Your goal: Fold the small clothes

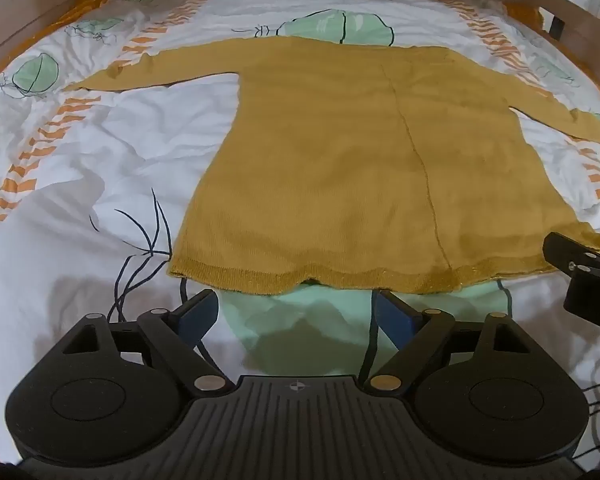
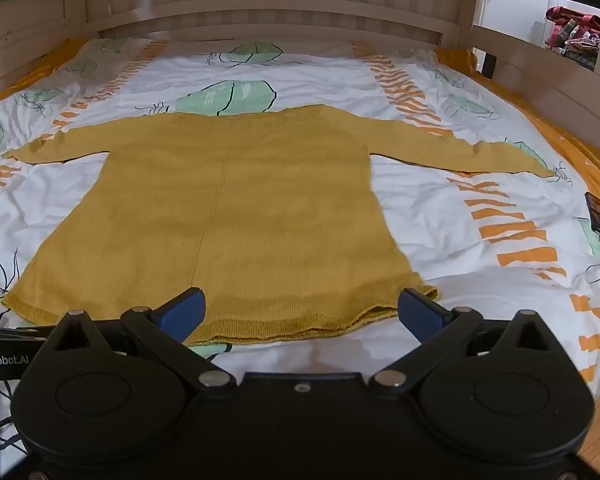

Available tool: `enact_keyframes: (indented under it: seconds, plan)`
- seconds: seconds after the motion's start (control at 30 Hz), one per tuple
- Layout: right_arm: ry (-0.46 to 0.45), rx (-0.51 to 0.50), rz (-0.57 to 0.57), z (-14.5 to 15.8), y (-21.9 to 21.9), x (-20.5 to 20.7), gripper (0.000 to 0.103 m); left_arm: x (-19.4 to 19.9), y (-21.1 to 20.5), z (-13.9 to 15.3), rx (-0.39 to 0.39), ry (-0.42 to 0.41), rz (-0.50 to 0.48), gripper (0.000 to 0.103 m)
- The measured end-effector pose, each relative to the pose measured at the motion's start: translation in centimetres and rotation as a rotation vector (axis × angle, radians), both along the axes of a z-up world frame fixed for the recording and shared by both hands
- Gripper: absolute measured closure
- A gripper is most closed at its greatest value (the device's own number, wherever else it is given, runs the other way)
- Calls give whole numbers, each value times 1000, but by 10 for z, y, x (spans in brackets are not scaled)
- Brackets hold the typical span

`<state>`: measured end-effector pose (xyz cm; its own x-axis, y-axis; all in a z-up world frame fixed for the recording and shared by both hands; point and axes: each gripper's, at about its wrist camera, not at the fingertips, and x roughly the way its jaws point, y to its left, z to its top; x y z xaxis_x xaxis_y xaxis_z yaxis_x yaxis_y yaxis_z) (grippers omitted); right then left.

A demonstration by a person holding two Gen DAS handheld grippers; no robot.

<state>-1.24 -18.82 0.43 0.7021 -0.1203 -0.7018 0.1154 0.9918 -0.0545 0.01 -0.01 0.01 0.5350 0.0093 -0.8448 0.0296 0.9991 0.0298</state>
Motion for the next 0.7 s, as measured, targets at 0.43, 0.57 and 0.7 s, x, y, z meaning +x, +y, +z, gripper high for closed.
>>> enact_keyframes:
  seconds: [0.43,0.57,0.7]
  plan:
    - [1,-1,0,1,1,0,1,1,5,-2,-4,0,21,17]
    - [4,1,-1,-1,3,1,1,0,5,-3,-3,-4,21,17]
    - [5,1,1,-1,3,1,1,2,8,-3,-4,-4,23,17]
